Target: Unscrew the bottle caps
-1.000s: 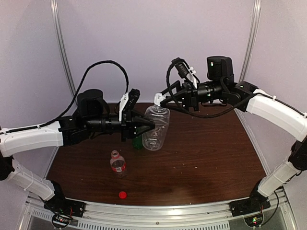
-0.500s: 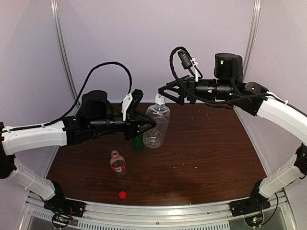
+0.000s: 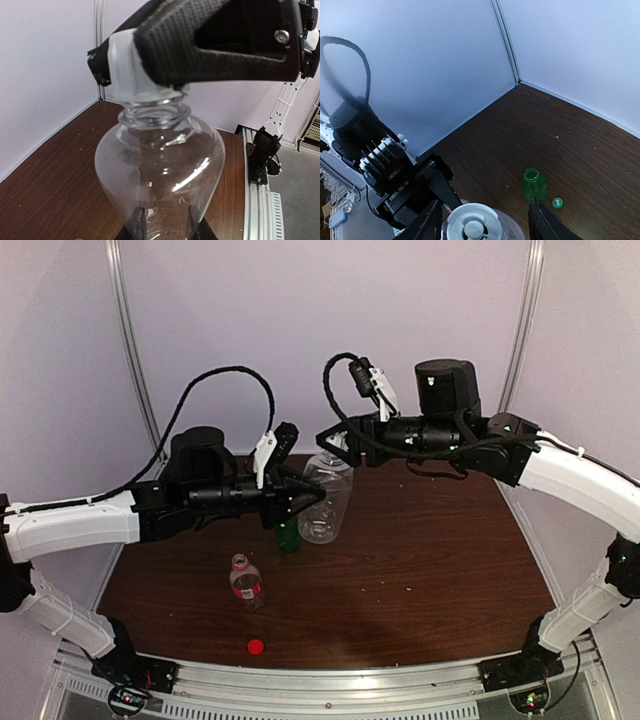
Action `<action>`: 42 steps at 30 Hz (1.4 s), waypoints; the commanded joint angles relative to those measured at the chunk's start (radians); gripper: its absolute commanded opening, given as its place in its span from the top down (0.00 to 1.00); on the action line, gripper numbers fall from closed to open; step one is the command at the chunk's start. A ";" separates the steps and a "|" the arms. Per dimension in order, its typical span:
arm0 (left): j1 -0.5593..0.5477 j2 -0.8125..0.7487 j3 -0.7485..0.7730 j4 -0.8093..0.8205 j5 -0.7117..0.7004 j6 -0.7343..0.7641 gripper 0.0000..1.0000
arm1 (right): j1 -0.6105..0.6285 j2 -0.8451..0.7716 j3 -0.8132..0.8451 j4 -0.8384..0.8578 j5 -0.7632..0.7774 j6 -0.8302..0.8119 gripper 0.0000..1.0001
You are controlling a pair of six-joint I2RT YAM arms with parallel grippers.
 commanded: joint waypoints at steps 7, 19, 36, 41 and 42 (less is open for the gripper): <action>-0.005 -0.010 0.023 0.058 -0.033 -0.001 0.96 | 0.010 0.003 0.019 0.029 -0.026 -0.003 0.71; -0.005 -0.031 0.003 0.067 0.029 0.010 0.96 | -0.025 0.007 0.000 0.065 -0.324 -0.227 0.87; -0.003 -0.065 -0.054 0.158 0.265 -0.011 0.96 | -0.181 0.106 0.062 -0.012 -0.944 -0.420 0.65; 0.001 -0.058 -0.050 0.152 0.236 -0.012 0.96 | -0.180 0.078 0.038 0.012 -0.829 -0.362 0.54; 0.002 -0.055 -0.048 0.148 0.229 -0.013 0.96 | -0.181 0.073 0.035 0.015 -0.809 -0.351 0.52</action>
